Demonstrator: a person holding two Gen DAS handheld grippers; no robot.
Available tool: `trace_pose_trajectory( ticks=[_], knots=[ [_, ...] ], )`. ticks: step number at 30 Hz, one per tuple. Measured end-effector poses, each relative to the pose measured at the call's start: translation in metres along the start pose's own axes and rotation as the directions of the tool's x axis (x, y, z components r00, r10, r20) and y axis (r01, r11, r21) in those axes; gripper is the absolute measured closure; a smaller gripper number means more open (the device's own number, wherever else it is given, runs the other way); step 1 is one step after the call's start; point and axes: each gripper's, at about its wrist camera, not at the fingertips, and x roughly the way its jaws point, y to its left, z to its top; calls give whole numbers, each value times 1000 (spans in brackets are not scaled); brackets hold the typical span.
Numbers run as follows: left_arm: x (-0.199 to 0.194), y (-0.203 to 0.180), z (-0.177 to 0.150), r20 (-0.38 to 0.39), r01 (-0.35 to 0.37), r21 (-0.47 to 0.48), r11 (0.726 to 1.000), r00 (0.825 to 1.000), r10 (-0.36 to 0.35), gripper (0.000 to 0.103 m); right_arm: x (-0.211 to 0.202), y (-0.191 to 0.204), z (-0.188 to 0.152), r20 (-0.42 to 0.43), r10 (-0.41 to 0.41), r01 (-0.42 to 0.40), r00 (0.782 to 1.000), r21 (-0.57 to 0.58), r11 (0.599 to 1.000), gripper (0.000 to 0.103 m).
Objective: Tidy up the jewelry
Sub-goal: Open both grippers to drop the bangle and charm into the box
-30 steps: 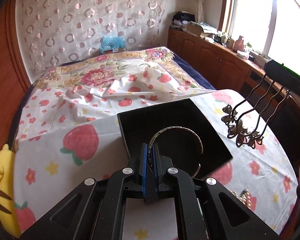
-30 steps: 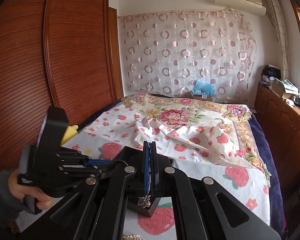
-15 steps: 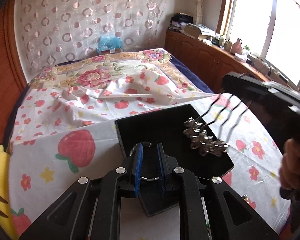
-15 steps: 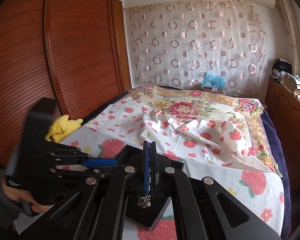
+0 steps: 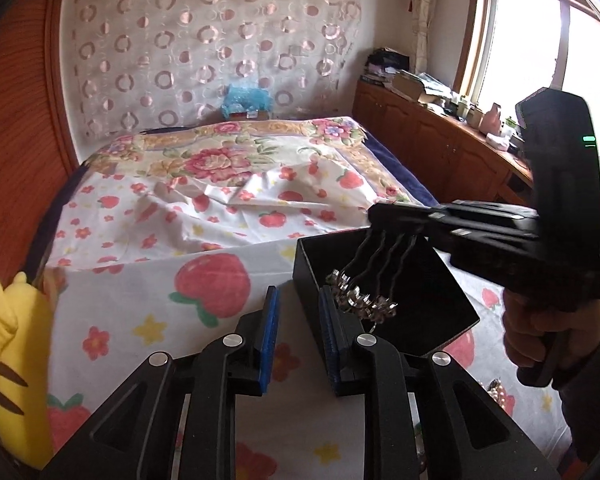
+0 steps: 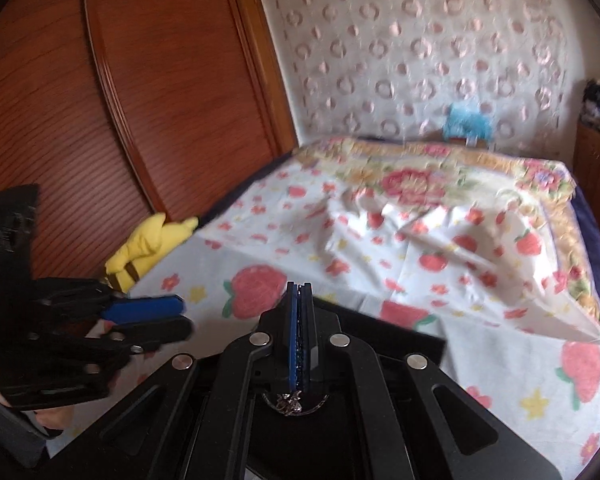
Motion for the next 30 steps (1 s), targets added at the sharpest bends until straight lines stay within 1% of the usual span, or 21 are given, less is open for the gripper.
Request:
trace_pose_trajectory(
  ticks=[3, 6, 7, 10, 12, 13, 14, 15, 18, 23, 26, 30],
  knots=[
    [-9, 2, -4, 11, -9, 0, 1000, 1000, 9, 84, 9, -2, -3, -38, -5, 5, 999, 11, 1000, 100],
    [-12, 4, -8, 13, -9, -7, 1000, 1000, 9, 84, 10, -5, -5, -43, -16, 17, 999, 19, 1000, 100],
    [-13, 5, -10, 14, -7, -10, 1000, 1000, 7, 84, 12, -8, -5, -47, -19, 20, 999, 25, 999, 97],
    [-17, 3, -13, 14, -5, -10, 1000, 1000, 6, 84, 12, -15, -5, -57, -38, 40, 998, 35, 999, 96],
    [-18, 2, -15, 15, -3, -8, 1000, 1000, 3, 84, 8, -20, -5, -47, -60, 61, 997, 42, 997, 80],
    [-20, 1, -17, 18, 0, -6, 1000, 1000, 0, 84, 4, -22, -5, -41, -60, 62, 997, 51, 997, 64],
    [-22, 0, -20, 20, 1, -6, 1000, 1000, -1, 84, -1, -23, -5, -26, -65, 66, 998, 58, 996, 58],
    [-23, -1, -23, 21, 2, -7, 1000, 1000, -2, 83, -5, -25, -5, -16, -73, 74, 997, 57, 996, 54],
    [-29, -7, -32, 26, 11, -3, 1000, 1000, -11, 83, -21, -26, -7, 9, -109, 108, 994, 43, 993, 54],
    [-43, -23, -46, 35, 21, 17, 1000, 999, -21, 82, -55, -21, -28, 31, -147, 147, 989, 23, 989, 54],
    [-50, -31, -56, 36, 27, 26, 999, 999, -28, 82, -74, -14, -50, 35, -169, 169, 985, 13, 986, 54],
    [-58, -42, -74, 27, 37, 38, 999, 999, -38, 79, -96, -4, -86, 13, -197, 196, 980, 11, 980, 54]
  ],
)
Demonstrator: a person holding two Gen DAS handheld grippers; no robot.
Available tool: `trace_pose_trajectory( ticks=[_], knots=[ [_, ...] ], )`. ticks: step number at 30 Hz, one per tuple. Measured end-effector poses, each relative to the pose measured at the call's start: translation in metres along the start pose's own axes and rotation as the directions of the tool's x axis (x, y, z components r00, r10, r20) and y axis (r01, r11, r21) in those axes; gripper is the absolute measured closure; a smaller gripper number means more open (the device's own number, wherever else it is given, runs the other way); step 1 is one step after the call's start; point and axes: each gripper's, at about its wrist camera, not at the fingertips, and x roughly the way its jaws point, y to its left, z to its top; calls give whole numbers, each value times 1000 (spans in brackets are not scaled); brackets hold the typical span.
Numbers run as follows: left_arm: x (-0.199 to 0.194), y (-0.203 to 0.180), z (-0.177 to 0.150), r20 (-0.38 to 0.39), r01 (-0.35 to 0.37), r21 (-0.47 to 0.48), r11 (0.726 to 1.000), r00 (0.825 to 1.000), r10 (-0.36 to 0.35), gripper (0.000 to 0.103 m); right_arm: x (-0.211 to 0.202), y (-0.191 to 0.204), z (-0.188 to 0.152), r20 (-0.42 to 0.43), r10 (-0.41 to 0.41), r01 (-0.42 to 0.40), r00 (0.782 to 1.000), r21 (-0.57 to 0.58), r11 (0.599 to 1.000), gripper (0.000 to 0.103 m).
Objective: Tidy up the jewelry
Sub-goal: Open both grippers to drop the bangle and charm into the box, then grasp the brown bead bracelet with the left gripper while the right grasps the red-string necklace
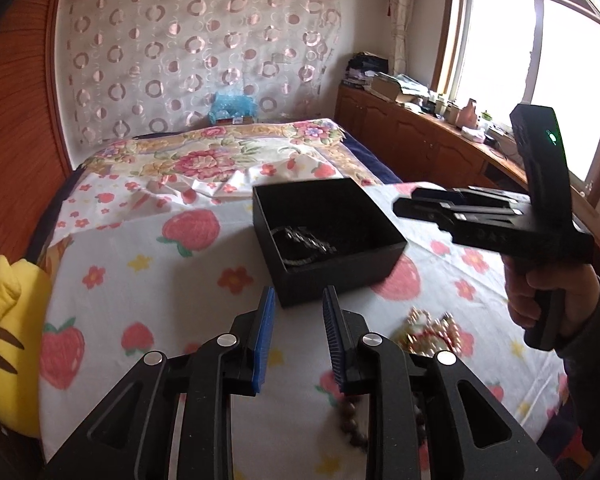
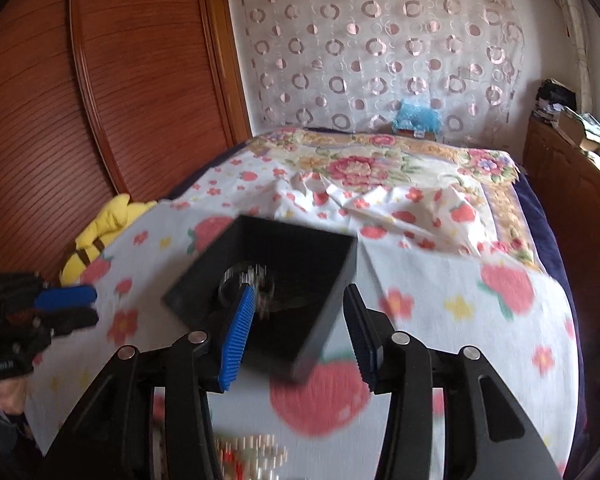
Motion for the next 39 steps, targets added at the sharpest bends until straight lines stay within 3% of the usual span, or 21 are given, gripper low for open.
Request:
trace_pose_trajectory(
  ticks=[9, 14, 18, 26, 33, 35, 39],
  knots=[
    [-19, -22, -29, -12, 20, 22, 1000, 1000, -20, 77, -53, 27, -65, -8, 8, -8, 1000, -3, 1000, 66],
    [-16, -26, -44, -39, 38, 12, 999, 999, -38, 75, -55, 40, -101, -57, 35, -35, 998, 3, 999, 80],
    [-8, -30, -56, -73, 43, 17, 999, 996, -41, 75, -51, 47, -119, -89, 48, -48, 995, 1, 999, 83],
    [8, -34, -73, -135, 27, 20, 999, 991, -24, 75, -44, 57, -132, -124, 80, -81, 989, -6, 997, 83],
    [18, -33, -75, -162, 9, 21, 1000, 987, -5, 75, -38, 67, -129, -126, 12, -21, 992, -73, 997, 83],
    [19, -32, -75, -165, 9, 24, 1000, 986, -5, 75, -37, 68, -128, -124, 4, -15, 992, -85, 996, 93],
    [19, -31, -77, -163, 13, 13, 1000, 987, -11, 73, -44, 67, -123, -92, 9, -17, 996, -89, 996, 96]
  ],
)
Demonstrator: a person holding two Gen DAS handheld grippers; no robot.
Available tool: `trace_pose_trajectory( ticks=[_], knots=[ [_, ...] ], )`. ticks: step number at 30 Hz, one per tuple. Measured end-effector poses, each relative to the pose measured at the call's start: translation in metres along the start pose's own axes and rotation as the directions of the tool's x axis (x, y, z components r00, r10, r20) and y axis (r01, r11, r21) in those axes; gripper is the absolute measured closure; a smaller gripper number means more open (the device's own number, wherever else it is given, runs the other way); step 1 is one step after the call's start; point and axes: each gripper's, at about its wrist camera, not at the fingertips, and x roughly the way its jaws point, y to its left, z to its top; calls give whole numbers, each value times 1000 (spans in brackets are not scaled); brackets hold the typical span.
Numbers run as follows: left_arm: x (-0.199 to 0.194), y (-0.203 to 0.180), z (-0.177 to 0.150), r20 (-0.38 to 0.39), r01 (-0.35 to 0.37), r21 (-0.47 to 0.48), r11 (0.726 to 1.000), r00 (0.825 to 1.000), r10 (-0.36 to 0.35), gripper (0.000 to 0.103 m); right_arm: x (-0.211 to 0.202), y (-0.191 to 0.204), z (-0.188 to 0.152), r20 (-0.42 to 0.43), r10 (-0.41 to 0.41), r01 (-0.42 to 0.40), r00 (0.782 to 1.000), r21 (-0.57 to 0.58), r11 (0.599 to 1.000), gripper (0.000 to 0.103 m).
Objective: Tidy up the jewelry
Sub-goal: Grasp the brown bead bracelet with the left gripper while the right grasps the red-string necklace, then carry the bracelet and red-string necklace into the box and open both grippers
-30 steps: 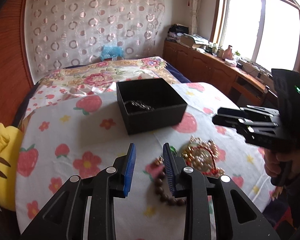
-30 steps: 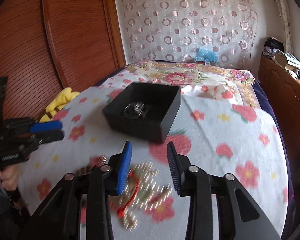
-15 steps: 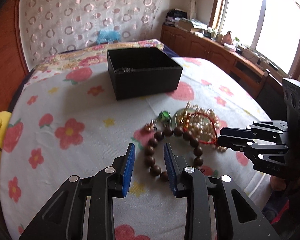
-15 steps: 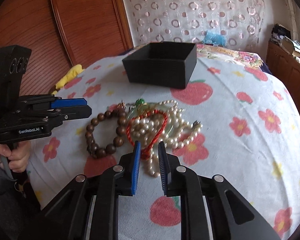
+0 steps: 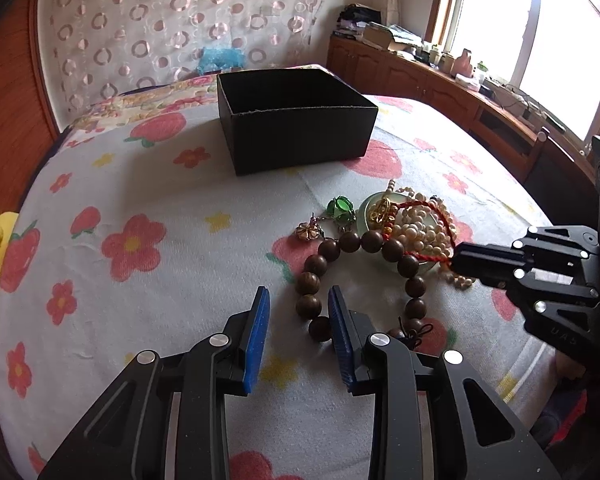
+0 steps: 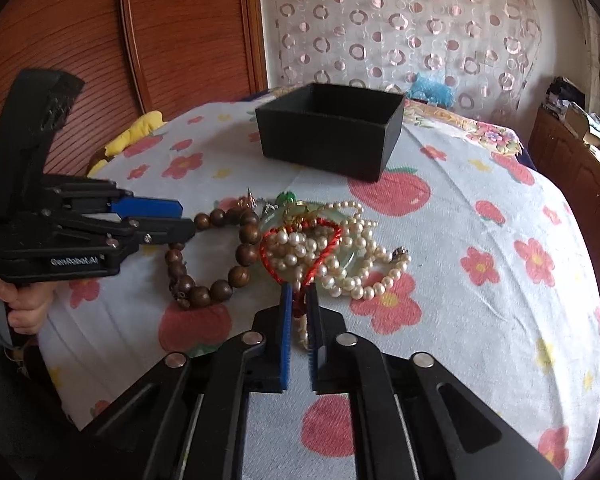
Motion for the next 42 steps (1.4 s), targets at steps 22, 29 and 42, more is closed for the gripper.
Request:
trace_pose_trajectory(
  ticks=[22, 29, 42],
  knots=[
    [3, 0, -6, 19, 30, 7, 1000, 999, -30, 90, -29, -8, 16, 103, -21, 18, 995, 25, 1000, 96],
    [-18, 0, 0, 82, 44, -7, 999, 996, -43, 91, -33, -7, 22, 115, -28, 26, 993, 15, 1000, 96],
    [-57, 2, 33, 213, 32, 16, 999, 976, -35, 91, -33, -13, 63, 161, -50, 54, 986, -24, 998, 96]
  ],
)
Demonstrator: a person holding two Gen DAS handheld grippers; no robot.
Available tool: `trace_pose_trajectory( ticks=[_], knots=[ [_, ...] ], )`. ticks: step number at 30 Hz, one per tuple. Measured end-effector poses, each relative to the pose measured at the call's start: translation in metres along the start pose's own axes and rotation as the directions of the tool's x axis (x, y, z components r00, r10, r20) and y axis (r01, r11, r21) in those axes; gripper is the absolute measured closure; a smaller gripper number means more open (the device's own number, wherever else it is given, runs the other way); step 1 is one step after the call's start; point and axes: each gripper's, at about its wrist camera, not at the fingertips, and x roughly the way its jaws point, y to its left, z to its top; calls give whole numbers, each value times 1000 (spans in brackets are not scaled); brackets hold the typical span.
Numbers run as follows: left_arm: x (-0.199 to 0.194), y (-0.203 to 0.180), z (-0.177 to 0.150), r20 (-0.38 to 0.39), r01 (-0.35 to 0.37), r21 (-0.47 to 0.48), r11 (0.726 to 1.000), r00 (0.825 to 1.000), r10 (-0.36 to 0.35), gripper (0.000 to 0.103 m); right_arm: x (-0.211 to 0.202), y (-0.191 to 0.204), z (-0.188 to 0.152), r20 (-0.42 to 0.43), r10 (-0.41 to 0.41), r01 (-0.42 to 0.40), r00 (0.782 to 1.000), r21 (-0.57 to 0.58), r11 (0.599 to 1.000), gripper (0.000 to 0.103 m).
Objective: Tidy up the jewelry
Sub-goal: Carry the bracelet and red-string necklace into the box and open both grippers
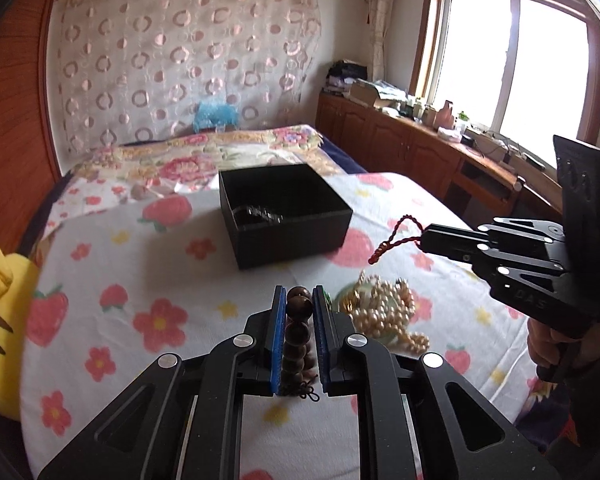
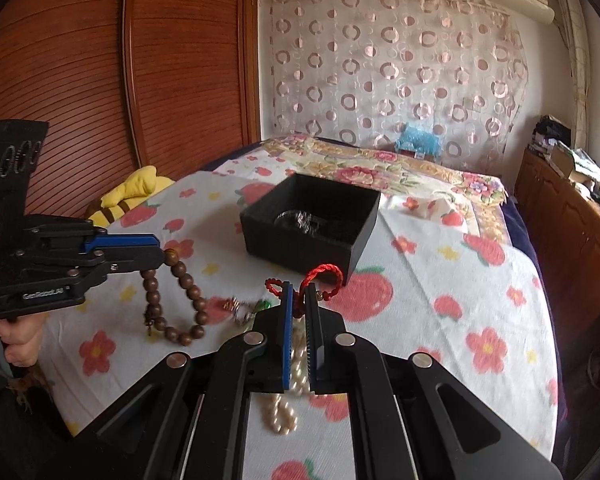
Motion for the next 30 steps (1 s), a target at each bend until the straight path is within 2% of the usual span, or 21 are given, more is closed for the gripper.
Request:
trace_pose_trajectory(
  ticks=[11, 19, 26, 30],
  knots=[
    [0, 12, 30, 46, -41, 19, 999, 998, 40, 91, 36, -13, 48, 11, -11, 11, 1000, -18, 1000, 96],
    [1, 17, 58, 80, -66, 43, 997, 995, 63, 91, 78, -29, 76, -5, 8, -8, 1000, 9, 1000, 96],
    [13, 19, 76, 80, -78, 53, 996, 994, 74, 91, 113, -39, 75, -65, 60, -57, 996, 46, 997, 94],
    [22, 19, 86, 74, -81, 60, 995, 994, 76, 91, 118, -46, 68, -84, 70, -64, 994, 68, 996, 86]
  ],
)
